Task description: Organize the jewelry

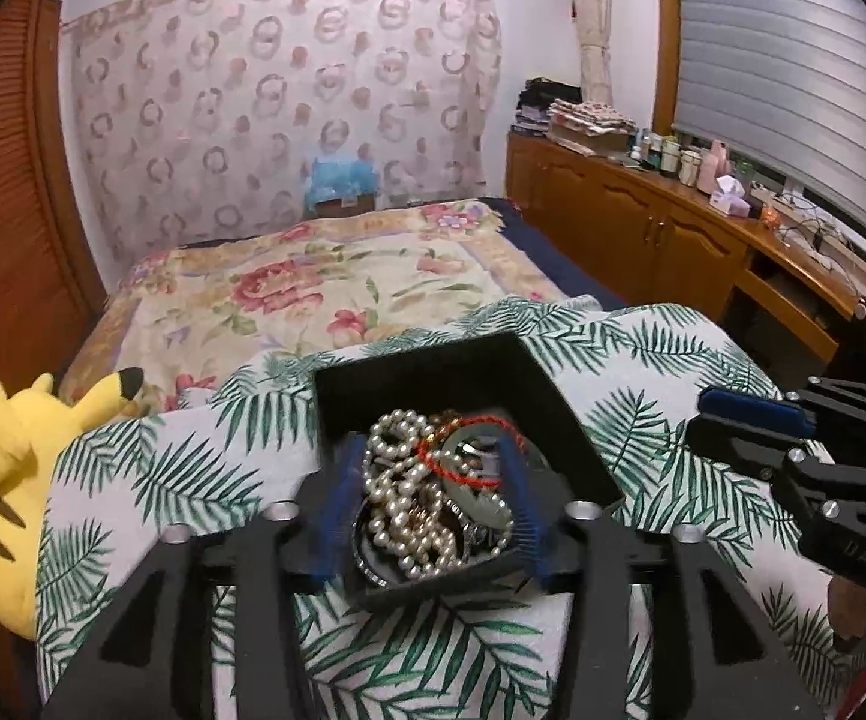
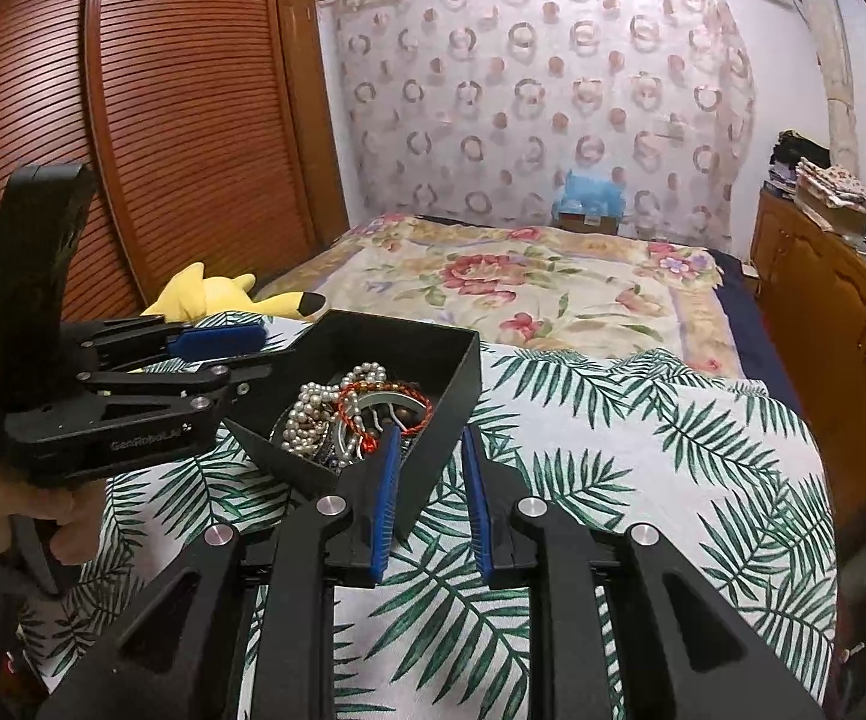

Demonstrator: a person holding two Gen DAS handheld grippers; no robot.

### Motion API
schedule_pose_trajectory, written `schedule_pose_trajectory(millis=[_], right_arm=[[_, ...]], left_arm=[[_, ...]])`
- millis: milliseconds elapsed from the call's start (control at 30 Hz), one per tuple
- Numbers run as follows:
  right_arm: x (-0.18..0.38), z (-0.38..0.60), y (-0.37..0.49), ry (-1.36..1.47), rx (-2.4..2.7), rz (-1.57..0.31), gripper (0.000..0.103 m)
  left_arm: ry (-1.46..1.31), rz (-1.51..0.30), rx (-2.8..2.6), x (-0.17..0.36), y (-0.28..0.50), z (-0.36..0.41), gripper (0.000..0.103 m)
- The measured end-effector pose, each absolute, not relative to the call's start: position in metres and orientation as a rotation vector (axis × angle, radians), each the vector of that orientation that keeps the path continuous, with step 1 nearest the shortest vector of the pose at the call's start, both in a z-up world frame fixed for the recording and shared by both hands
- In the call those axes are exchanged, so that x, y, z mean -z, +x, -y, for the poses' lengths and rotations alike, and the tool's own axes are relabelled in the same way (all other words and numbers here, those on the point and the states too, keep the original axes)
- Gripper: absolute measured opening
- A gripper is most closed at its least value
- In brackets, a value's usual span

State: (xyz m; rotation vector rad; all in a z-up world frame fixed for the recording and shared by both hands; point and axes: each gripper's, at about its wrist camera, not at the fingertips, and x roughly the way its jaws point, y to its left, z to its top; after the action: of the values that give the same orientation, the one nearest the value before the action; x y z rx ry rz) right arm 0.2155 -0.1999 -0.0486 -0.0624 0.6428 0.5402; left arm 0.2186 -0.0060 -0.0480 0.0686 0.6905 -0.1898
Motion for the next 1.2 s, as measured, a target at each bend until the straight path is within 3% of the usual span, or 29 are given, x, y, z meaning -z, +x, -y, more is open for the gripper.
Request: schedule_pose_trajectory(millis=[100, 167, 200, 333, 400, 500, 600, 1200], right_arm=[[0.045, 0.206, 0.207, -0.038, -0.524, -0.632, 0.023], [0.040, 0.211, 0.199, -0.019, -0.516, -0.614, 0.027], [0.037, 0.213, 0.194, -0.014, -0.509, -0.605, 0.036], [0.025, 0.220, 0.177, 0.000, -0.496, -0.561, 0.055], [0.020, 0.223, 0.166, -0.004, -0.477, -0.538, 0.074], [0.013, 0.224, 0.151, -0.008, -0.453, -0.508, 0.092], [0.009, 0.225, 0.134, -0.015, -0.415, -0.480, 0.101], [0.005, 0.231, 0.110, -0.009, -0.343, -0.448, 0.101]], left_arm=[[0.064, -0.666, 0.171, 0.046, 0.205, 0.003, 0.078], [0.047, -0.658, 0.163, 0.044, 0.194, 0.000, 0.084], [0.045, -0.654, 0.160, 0.043, 0.190, 0.000, 0.086], [0.041, -0.623, 0.137, 0.036, 0.166, -0.002, 0.093], [0.039, -0.620, 0.130, 0.033, 0.157, -0.001, 0.095], [0.025, -0.610, 0.101, 0.027, 0.142, -0.003, 0.095], [0.012, -0.594, 0.092, 0.023, 0.126, -0.004, 0.095], [0.007, -0.576, 0.055, 0.021, 0.082, -0.012, 0.095]])
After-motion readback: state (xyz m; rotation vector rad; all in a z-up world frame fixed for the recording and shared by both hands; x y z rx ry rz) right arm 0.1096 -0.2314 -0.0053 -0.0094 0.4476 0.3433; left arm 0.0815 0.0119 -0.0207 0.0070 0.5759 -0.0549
